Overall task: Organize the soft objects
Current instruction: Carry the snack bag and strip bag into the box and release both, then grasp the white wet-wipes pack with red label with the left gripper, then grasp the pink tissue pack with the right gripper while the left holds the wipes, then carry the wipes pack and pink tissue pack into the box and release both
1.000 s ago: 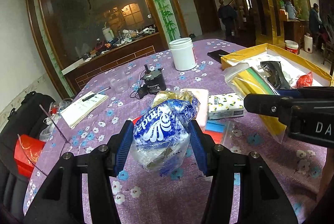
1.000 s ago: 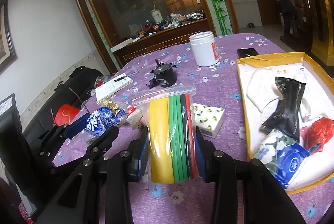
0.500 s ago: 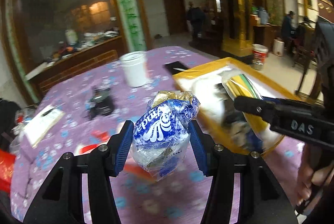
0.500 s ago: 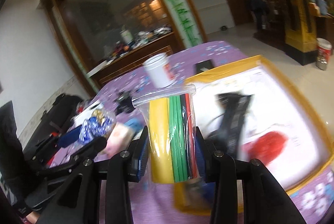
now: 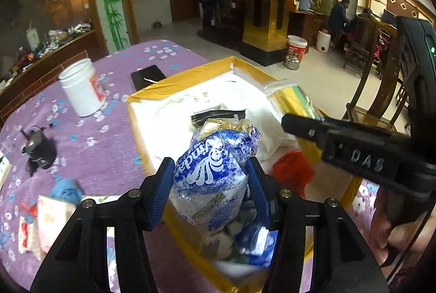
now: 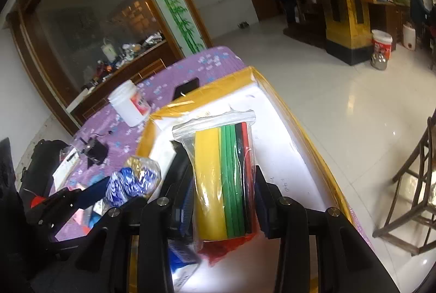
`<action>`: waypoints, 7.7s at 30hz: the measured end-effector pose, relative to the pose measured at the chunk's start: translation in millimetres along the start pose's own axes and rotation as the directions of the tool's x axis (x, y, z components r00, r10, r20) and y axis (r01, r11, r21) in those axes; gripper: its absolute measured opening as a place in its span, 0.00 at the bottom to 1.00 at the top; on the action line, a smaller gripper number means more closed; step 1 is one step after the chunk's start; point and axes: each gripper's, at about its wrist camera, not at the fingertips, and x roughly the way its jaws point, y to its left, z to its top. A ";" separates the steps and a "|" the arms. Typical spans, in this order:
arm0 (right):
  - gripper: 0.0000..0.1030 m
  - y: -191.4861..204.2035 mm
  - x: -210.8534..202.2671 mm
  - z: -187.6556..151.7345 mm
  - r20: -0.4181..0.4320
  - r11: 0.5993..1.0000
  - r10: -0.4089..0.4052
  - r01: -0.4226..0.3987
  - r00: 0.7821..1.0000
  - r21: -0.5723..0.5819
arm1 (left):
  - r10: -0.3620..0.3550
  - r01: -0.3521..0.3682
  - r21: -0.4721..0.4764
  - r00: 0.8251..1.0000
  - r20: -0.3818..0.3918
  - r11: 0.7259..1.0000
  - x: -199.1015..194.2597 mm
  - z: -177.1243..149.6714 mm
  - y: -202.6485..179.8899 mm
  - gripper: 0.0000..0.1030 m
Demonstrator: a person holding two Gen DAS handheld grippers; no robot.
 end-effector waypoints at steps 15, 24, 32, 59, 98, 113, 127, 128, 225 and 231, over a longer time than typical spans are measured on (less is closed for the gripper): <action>0.48 -7.7 16.2 -4.0 -0.009 0.999 -0.046 0.046 0.999 0.028 | -0.058 0.058 -0.003 0.998 -0.037 0.998 17.5 1.5 -16.6 0.75; 0.51 -2.7 -11.5 -3.8 0.051 0.999 -0.009 0.007 0.999 0.045 | -0.046 0.046 -0.010 0.999 -0.005 0.999 -1.5 2.8 -13.9 0.77; 0.56 26.9 -33.7 -12.6 0.076 0.998 0.055 -0.055 0.996 0.008 | -0.032 0.032 -0.020 0.999 0.019 0.999 -26.2 -8.8 6.2 0.77; 0.56 155.1 -10.2 -67.1 -0.093 0.952 0.199 -0.215 0.976 -0.217 | 0.261 -0.280 -0.380 0.960 -0.100 0.882 -65.2 -75.7 244.8 0.77; 0.56 178.2 3.0 -92.7 -0.175 0.921 0.250 -0.290 0.952 -0.261 | -0.016 -0.110 -0.721 0.986 -0.166 0.684 -60.7 -137.4 288.4 0.78; 0.67 209.2 26.5 -82.9 -0.235 0.919 0.278 -0.329 0.931 -0.217 | 0.072 -0.062 -0.599 0.997 -0.007 0.798 -82.3 -152.1 263.9 0.38; 0.47 273.6 97.9 -96.0 -0.261 0.940 0.126 -0.199 0.957 -0.278 | 0.192 -0.093 -0.550 0.973 0.126 0.830 -102.1 -156.2 261.0 0.38; 0.43 274.8 96.1 -96.9 -0.239 0.937 0.119 -0.188 0.964 -0.294 | 0.199 -0.100 -0.539 0.972 0.128 0.836 -102.3 -155.6 259.2 0.38; 0.50 -19.2 49.6 46.3 -0.105 0.997 0.020 -0.013 0.994 0.070 | -0.301 0.300 -0.189 0.953 0.023 0.935 15.3 15.0 26.5 0.71; 0.52 -11.7 23.7 43.7 -0.044 0.997 0.040 -0.037 0.998 0.072 | -0.313 0.314 -0.205 0.949 0.038 0.927 0.7 16.4 37.3 0.71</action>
